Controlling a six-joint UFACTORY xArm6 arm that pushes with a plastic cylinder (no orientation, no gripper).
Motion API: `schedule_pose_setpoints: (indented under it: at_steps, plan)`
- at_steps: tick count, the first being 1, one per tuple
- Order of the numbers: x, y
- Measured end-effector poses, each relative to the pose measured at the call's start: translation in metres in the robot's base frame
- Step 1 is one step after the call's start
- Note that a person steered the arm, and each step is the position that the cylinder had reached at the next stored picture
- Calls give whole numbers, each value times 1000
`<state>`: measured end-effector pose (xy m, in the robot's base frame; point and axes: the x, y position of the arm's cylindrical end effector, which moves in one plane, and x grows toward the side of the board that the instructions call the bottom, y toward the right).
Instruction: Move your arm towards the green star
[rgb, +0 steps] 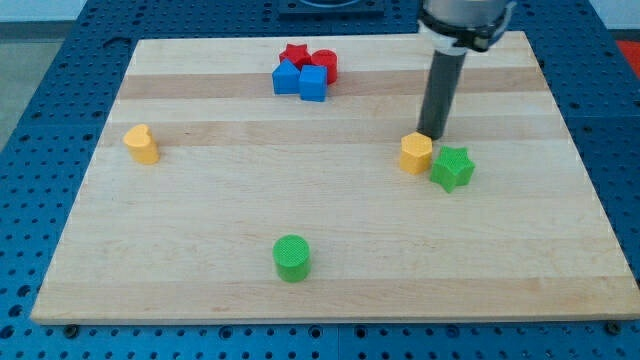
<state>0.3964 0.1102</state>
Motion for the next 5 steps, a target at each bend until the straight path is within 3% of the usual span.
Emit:
schedule_pose_setpoints:
  at_steps: [2,3,4,5]
  plan:
    - [24,-23]
    - [-5,-23]
    - [-45,19]
    - [-47,94]
